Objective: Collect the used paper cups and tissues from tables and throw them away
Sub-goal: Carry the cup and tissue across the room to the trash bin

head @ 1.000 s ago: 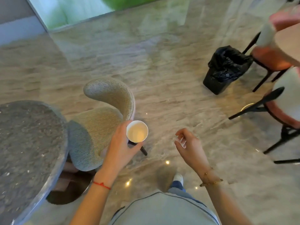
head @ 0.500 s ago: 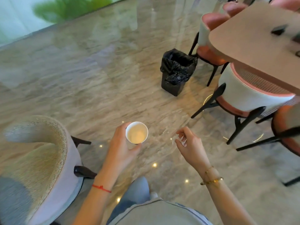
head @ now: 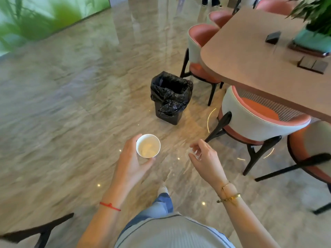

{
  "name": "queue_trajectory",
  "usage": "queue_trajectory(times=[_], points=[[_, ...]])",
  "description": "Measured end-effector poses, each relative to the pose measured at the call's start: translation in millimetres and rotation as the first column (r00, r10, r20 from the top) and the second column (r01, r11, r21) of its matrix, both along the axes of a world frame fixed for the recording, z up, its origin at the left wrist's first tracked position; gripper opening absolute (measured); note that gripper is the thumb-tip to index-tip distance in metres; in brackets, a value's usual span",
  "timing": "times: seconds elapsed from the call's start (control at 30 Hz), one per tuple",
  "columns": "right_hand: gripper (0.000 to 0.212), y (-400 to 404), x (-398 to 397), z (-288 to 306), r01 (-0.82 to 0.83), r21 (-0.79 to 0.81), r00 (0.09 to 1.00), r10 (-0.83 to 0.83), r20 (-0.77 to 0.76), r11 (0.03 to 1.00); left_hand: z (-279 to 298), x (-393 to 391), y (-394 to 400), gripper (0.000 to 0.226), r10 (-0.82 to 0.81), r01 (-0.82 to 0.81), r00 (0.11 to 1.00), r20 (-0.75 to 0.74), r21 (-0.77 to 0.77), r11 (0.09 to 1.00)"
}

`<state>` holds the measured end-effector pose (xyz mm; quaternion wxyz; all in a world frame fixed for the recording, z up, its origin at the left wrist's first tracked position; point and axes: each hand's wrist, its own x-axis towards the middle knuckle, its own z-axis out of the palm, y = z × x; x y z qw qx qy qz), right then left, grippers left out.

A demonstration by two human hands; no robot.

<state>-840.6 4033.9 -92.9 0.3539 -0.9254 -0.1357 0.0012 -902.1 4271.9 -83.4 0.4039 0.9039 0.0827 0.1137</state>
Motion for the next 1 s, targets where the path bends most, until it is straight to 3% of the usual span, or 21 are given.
queue_trajectory(times=[0.2, 0.8, 1.0], points=[[0.014, 25, 131, 6, 0.059, 0.000, 0.998, -0.059, 0.021, 0.998, 8, 144, 29, 0.076, -0.062, 0.062, 0.998, -0.001, 0.066, 0.996], [0.007, 88, 538, -25, 0.119, 0.002, 0.990, -0.119, -0.078, 0.993, -32, 559, 94, 0.075, -0.072, 0.073, 0.997, -0.028, 0.026, 0.997], [0.006, 110, 661, -34, 0.116, -0.041, 0.983, -0.121, -0.136, 0.992, -54, 692, 110, 0.075, -0.061, 0.060, 0.992, -0.108, -0.014, 0.998]])
